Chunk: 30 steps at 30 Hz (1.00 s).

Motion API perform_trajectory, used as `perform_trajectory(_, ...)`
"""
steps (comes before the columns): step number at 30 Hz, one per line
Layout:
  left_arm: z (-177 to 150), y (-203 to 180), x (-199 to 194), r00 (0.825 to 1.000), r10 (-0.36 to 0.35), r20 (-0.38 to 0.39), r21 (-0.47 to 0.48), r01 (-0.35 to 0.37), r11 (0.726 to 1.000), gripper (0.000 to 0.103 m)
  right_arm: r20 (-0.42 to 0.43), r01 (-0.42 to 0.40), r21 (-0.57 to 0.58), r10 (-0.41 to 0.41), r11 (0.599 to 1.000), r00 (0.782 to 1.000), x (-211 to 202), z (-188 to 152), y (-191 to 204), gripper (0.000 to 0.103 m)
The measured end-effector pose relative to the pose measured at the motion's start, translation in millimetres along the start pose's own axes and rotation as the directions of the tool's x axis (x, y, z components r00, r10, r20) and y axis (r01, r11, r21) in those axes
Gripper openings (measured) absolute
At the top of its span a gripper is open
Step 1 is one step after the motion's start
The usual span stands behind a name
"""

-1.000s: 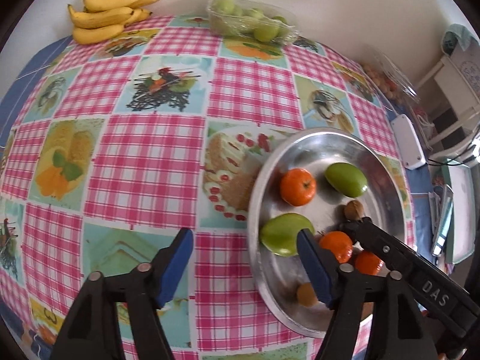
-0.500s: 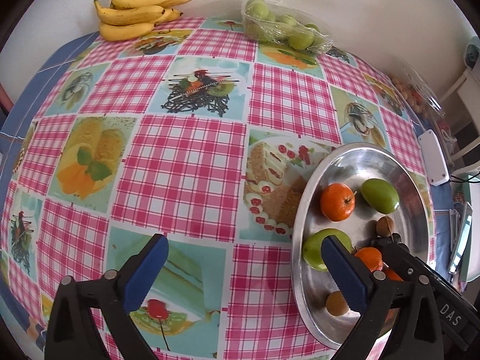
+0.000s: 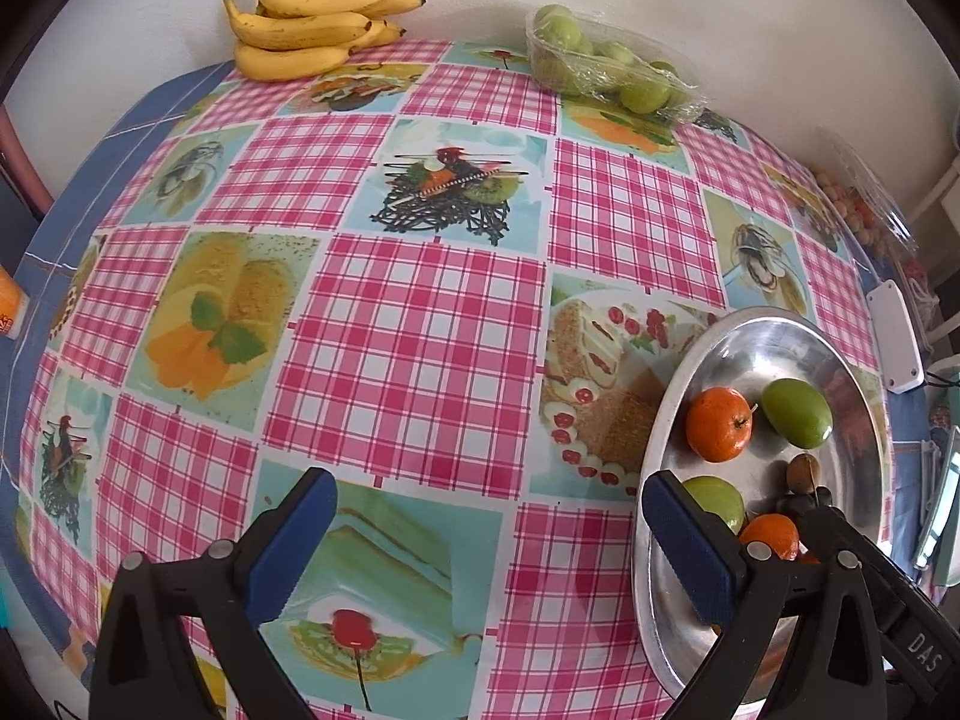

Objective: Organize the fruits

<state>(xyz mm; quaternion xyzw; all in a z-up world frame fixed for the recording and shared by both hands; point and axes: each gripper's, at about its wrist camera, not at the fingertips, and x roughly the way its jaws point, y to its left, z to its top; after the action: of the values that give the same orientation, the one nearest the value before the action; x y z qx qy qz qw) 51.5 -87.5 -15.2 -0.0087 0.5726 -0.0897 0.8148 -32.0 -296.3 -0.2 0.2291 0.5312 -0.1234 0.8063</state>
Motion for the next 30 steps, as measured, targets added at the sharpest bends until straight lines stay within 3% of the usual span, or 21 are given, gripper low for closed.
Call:
perform_trajectory(15, 6.0, 0.8, -1.5, 1.0, 0.018, 0.02, 0.041, -0.019, 0.999, 0.103, 0.008, -0.005, -0.045, 0.006, 0.999, 1.0, -1.4, 0.6, 11.0, 0.098)
perform_trajectory(22, 6.2, -0.2, -11.0, 0.995, 0.064, 0.075, 0.082, -0.07, 0.994, 0.103, 0.023, 0.01, -0.076, -0.008, 0.997, 1.0, -3.9, -2.2, 21.4, 0.098)
perform_trajectory(27, 4.1, -0.8, -13.1, 0.981, 0.163, 0.103, 0.101, -0.174, 0.98, 0.103, 0.029, 0.012, -0.075, -0.01, 0.997, 1.0, -5.8, -7.8, 26.0, 0.098)
perform_trajectory(30, 2.3, 3.0, -10.1, 0.983, 0.16, 0.087, 0.109, -0.169, 0.98, 0.103, 0.034, 0.009, -0.077, -0.006, 0.997, 0.999, -8.4, -11.8, 28.7, 0.098)
